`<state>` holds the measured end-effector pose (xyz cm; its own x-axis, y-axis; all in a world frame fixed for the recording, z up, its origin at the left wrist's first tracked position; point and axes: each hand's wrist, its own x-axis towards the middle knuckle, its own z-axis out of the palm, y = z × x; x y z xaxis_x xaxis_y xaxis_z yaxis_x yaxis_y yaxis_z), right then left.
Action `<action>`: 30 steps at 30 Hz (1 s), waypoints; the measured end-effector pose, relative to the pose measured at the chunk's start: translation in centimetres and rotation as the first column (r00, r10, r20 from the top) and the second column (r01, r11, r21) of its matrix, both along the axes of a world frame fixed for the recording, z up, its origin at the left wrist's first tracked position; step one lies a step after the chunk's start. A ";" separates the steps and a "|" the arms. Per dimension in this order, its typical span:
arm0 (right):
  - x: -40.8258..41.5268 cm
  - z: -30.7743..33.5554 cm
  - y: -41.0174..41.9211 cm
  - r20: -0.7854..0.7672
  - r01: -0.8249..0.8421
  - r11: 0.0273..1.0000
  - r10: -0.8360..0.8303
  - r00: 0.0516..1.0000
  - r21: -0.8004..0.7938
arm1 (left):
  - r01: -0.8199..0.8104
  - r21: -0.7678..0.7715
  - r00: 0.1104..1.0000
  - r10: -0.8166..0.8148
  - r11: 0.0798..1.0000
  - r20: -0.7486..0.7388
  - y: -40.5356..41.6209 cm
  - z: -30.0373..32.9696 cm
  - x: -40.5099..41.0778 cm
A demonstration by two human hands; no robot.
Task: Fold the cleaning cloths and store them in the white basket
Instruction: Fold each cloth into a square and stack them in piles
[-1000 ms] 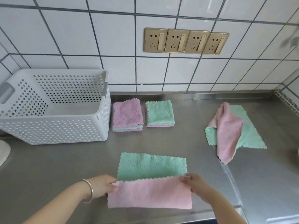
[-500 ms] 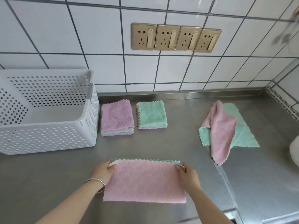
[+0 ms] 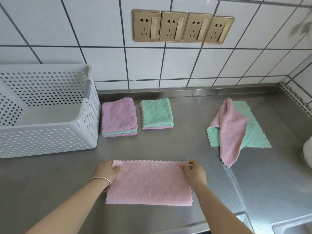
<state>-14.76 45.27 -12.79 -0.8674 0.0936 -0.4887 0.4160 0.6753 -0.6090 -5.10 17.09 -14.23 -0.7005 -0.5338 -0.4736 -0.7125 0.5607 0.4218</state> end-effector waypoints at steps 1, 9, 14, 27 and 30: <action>0.3 0.1 0.0 -0.011 0.043 0.999 -0.043 0.999 -0.034 | -0.046 -0.036 0.998 0.045 0.998 -0.037 0.3 0.2 0.2; 6.1 0.0 1.8 -0.008 0.119 0.990 -0.118 0.993 0.074 | 0.585 -0.561 0.667 -0.741 0.586 -0.078 6.2 -0.7 1.6; 8.0 0.2 1.5 0.151 -0.030 0.972 -0.006 0.989 0.235 | 0.746 -0.517 0.532 -0.842 0.420 0.085 9.0 -3.1 2.1; 9.8 1.1 0.9 -0.012 -0.130 0.945 0.140 0.990 0.299 | 0.766 -0.206 0.627 -0.779 0.609 0.029 10.5 0.3 0.8; 10.4 1.9 -0.6 -0.338 -0.093 0.962 0.179 0.924 0.256 | 0.450 0.202 0.891 -0.423 0.870 -0.162 12.3 3.8 0.1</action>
<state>-4.39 44.67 -10.91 -0.9914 0.0349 -0.1258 0.0957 0.8494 -0.5190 -5.01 29.42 -10.48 -0.8910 -0.0484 -0.4515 -0.3594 0.6828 0.6361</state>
